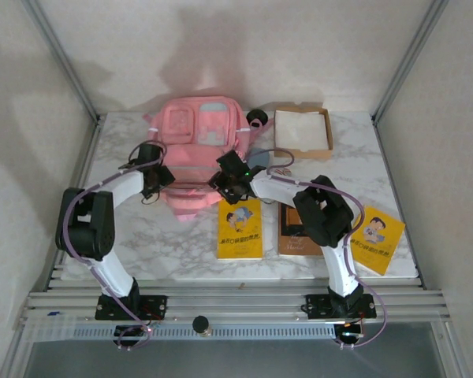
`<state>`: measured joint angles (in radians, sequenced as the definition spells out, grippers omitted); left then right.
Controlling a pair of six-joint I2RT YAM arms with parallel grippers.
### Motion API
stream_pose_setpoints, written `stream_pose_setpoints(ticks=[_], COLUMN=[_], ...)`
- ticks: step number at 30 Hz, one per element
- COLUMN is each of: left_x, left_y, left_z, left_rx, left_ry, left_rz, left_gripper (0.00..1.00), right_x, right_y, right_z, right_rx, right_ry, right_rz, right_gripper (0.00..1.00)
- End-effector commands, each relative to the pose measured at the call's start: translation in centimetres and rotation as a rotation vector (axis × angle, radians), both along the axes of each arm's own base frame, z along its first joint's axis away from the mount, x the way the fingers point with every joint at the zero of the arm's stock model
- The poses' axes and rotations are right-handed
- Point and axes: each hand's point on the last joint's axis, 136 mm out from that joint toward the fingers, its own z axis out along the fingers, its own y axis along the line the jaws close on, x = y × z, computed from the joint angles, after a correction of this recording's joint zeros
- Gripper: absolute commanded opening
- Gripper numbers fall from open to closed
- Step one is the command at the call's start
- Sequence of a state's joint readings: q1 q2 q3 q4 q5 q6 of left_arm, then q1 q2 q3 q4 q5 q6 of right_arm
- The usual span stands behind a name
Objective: Pack books, pencil case, and school supplies into a backpack
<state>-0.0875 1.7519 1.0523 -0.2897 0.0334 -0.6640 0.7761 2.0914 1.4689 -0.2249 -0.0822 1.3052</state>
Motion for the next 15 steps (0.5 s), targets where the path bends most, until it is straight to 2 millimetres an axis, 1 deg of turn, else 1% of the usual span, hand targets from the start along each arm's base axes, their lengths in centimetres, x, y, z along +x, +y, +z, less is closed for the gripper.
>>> stream_pose_setpoints(ticks=[1, 2, 3, 5, 6, 8, 10, 11, 13, 15], left_x=[0.8, 0.6, 0.4, -0.5, -0.8, -1.5, -2.4, -2.9, -4.4, -6.2], left_y=[0.0, -0.1, -0.1, -0.1, -0.1, -0.8, -0.9, -0.8, -0.4, 0.0], left_z=[-1.4, -1.8, -2.0, -2.4, -2.5, -2.9, -3.2, -3.2, -3.1, -2.8], left_rx=[-0.044, -0.049, -0.052, -0.064, -0.07, -0.102, -0.106, -0.102, -0.079, -0.06], left_ry=[0.006, 0.019, 0.017, 0.007, 0.007, 0.013, 0.026, 0.028, 0.042, 0.047], left_rz=[0.041, 0.045, 0.05, 0.063, 0.064, 0.04, 0.029, 0.027, 0.025, 0.028], left_gripper=[0.64, 0.6, 0.55, 0.4, 0.35, 0.23, 0.09, 0.05, 0.03, 0.0], right_x=[0.6, 0.6, 0.7, 0.9, 1.0, 1.3, 1.5, 1.6, 1.8, 2.2], right_y=[0.2, 0.2, 0.2, 0.1, 0.1, 0.2, 0.5, 0.7, 0.3, 0.2], right_z=[-1.2, -1.3, -1.4, -1.3, -1.2, -0.9, -0.6, -0.4, 0.0, 0.9], right_rx=[-0.019, -0.019, -0.018, -0.024, -0.03, -0.032, -0.036, -0.043, -0.071, -0.059], right_ry=[-0.018, -0.016, -0.018, -0.037, -0.045, -0.066, -0.085, -0.096, -0.121, -0.17], right_rz=[-0.002, -0.001, 0.001, 0.014, 0.019, 0.038, 0.07, 0.087, 0.106, 0.132], right_gripper=[0.47, 0.43, 0.39, 0.29, 0.26, 0.19, 0.16, 0.12, 0.07, 0.05])
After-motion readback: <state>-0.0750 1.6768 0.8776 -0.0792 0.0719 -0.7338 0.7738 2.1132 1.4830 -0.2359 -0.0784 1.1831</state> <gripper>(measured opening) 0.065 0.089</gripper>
